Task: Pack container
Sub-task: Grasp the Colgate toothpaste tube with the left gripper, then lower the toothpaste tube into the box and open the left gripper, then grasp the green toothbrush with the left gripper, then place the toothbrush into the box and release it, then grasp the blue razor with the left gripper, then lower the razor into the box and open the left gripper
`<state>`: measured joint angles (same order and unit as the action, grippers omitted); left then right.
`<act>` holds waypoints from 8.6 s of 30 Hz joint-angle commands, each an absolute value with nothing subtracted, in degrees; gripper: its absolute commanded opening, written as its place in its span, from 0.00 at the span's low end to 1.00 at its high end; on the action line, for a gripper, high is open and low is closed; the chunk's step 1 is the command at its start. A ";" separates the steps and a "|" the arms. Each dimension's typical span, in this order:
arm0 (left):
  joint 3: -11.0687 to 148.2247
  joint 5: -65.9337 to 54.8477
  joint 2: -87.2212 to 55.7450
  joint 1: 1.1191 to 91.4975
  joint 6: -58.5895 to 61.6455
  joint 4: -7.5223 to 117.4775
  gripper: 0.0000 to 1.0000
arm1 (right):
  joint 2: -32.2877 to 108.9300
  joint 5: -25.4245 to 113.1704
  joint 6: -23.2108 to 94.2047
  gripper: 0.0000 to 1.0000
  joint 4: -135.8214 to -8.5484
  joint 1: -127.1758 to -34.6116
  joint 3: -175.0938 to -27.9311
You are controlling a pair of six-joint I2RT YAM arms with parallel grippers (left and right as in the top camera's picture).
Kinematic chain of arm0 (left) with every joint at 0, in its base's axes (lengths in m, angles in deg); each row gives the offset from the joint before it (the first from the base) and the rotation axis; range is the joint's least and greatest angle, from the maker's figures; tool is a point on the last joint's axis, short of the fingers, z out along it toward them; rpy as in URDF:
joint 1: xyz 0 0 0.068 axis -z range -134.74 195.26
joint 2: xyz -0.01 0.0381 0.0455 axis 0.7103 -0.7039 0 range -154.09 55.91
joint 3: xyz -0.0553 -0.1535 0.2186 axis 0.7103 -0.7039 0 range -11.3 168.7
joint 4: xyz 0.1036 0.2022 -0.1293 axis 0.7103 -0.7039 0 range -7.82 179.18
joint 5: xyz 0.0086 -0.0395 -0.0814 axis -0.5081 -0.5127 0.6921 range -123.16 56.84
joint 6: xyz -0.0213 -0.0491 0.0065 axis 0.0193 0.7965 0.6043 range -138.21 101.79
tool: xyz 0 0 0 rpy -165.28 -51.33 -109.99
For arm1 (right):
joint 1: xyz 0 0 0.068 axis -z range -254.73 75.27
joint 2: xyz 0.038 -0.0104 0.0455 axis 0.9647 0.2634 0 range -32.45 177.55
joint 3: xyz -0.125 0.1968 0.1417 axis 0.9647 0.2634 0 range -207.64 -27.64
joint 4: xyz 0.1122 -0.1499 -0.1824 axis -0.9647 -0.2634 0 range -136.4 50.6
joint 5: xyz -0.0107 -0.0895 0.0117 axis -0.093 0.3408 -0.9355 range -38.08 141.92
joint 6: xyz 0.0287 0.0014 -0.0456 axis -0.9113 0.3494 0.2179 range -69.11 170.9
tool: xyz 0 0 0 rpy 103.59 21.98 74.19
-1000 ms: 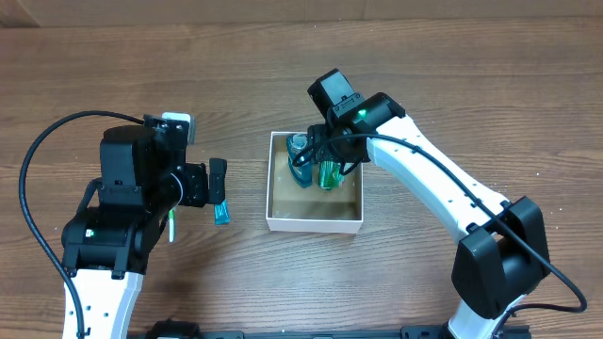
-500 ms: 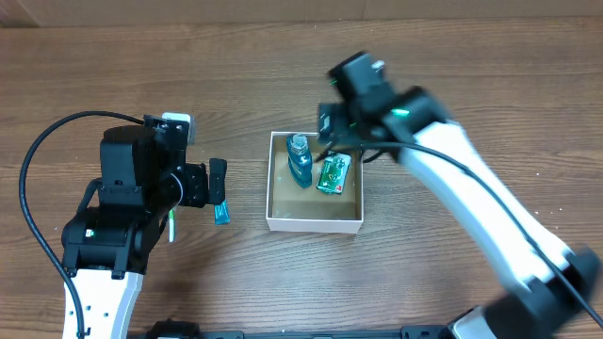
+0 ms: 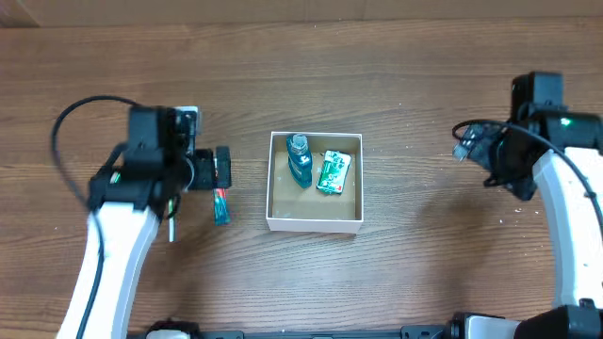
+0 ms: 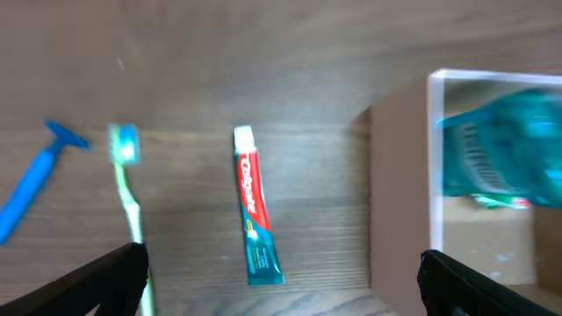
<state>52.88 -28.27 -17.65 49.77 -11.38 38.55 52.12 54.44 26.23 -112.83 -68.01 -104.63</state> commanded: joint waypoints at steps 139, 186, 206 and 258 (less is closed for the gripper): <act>66.11 -30.79 -22.72 80.28 -43.53 36.87 0.04 | 51.53 46.22 25.84 1.00 -109.53 -51.86 -98.46; 76.29 -38.94 -31.11 39.59 -14.50 21.63 1.00 | 51.58 46.24 25.86 1.00 -109.31 -51.86 -98.46; 73.89 -36.67 -68.47 27.22 -25.54 31.21 1.00 | 51.58 46.29 25.88 1.00 -109.31 -51.83 -98.46; 79.51 -30.57 -57.17 83.10 -48.86 19.38 0.04 | 51.58 45.76 26.73 1.00 -108.89 -51.86 -98.46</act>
<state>79.75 -29.74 -54.94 84.31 -48.40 19.54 52.15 46.14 26.54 -109.07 -51.57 -98.70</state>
